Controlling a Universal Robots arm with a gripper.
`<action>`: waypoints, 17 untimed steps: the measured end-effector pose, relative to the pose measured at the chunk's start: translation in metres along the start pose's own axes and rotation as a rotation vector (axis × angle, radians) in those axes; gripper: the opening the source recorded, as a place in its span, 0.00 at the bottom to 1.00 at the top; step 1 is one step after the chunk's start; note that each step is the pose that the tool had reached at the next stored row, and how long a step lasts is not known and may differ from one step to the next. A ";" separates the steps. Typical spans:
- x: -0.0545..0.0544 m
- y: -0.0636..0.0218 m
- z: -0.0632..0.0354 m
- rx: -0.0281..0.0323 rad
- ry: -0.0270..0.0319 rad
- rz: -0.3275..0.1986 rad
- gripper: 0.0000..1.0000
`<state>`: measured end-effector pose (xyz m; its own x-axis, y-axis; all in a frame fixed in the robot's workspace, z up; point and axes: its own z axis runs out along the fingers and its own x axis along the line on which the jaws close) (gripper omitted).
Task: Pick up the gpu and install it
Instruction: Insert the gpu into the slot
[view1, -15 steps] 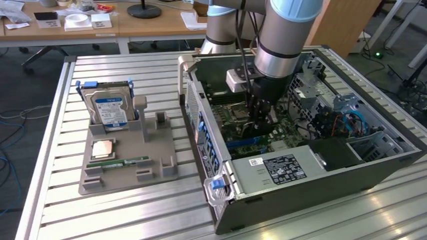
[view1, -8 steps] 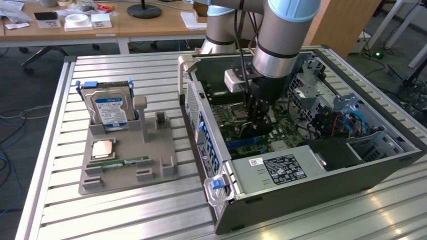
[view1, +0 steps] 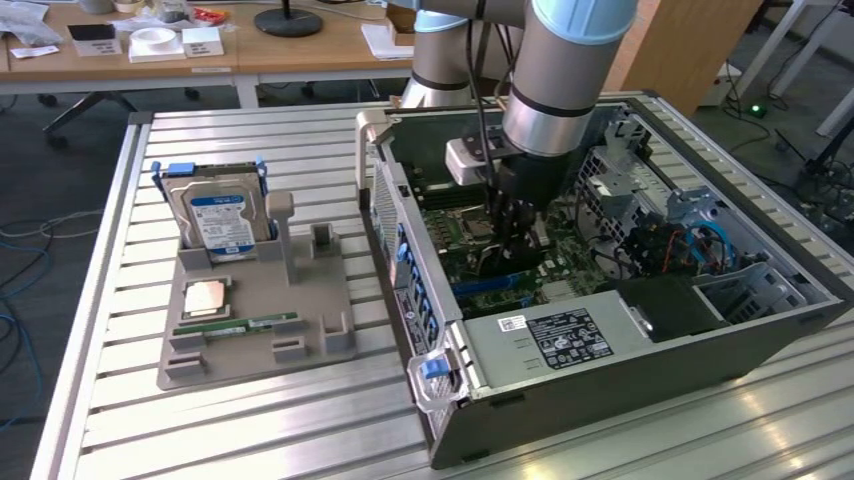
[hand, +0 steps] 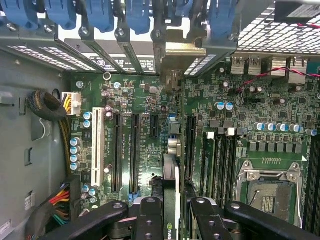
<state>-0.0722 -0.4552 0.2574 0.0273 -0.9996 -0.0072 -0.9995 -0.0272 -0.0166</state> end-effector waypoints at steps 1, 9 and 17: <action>0.000 0.0002 0.0000 0.0000 0.0000 0.000 0.26; 0.000 0.0022 0.0019 0.0000 0.0000 0.000 0.26; 0.000 0.0039 0.0035 0.0000 0.0000 0.000 0.26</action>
<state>-0.0761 -0.4552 0.2538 0.0273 -0.9996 -0.0072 -0.9995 -0.0272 -0.0166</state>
